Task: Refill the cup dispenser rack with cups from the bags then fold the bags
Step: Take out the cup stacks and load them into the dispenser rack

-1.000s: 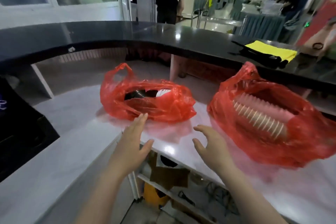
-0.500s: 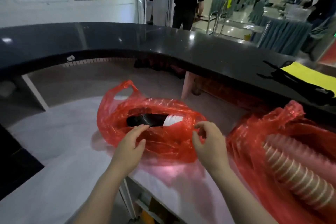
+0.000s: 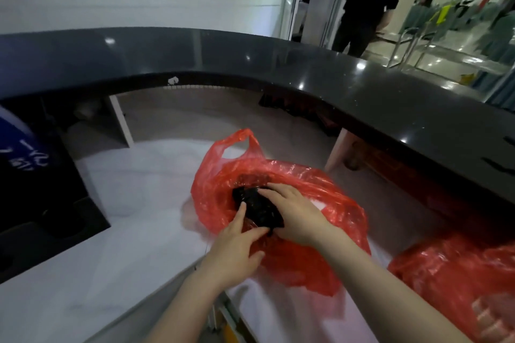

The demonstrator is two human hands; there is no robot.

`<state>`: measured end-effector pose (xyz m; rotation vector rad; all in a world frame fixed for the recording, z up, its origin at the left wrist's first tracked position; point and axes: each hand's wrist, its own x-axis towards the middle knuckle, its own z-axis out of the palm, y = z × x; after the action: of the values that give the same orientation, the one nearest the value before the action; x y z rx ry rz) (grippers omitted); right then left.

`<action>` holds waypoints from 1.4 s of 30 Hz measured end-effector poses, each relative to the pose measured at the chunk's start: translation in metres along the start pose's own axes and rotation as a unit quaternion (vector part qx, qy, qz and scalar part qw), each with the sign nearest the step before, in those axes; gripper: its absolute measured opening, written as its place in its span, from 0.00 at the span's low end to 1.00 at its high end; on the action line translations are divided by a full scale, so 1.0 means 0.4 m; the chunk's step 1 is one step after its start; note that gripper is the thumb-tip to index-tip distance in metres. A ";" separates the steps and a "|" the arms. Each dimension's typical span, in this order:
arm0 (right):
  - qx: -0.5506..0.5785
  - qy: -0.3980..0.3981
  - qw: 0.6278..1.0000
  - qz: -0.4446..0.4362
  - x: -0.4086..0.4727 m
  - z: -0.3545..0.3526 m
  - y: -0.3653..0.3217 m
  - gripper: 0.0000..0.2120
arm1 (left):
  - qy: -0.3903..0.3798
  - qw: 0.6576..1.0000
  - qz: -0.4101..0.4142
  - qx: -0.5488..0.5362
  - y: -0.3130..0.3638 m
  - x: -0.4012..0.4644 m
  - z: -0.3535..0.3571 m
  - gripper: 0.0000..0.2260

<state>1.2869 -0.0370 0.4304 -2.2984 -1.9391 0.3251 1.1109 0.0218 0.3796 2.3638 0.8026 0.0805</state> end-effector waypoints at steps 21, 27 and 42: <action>0.018 -0.058 0.991 -0.117 0.007 -0.012 0.042 0.49 | 0.102 0.994 -0.003 0.036 -0.001 -0.079 -0.008 0.06; -0.064 -0.030 0.990 -0.118 -0.008 0.022 0.047 0.57 | 0.101 0.994 0.004 0.045 0.014 -0.087 0.012 0.06; -0.020 0.027 0.992 -0.122 0.050 -0.001 -0.011 0.41 | 0.166 0.985 -0.012 -0.048 -0.001 -0.097 -0.025 0.16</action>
<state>1.2861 -0.0167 0.4302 -2.0374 -2.1876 0.1980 1.0766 0.0056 0.3926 2.2787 0.9586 0.5039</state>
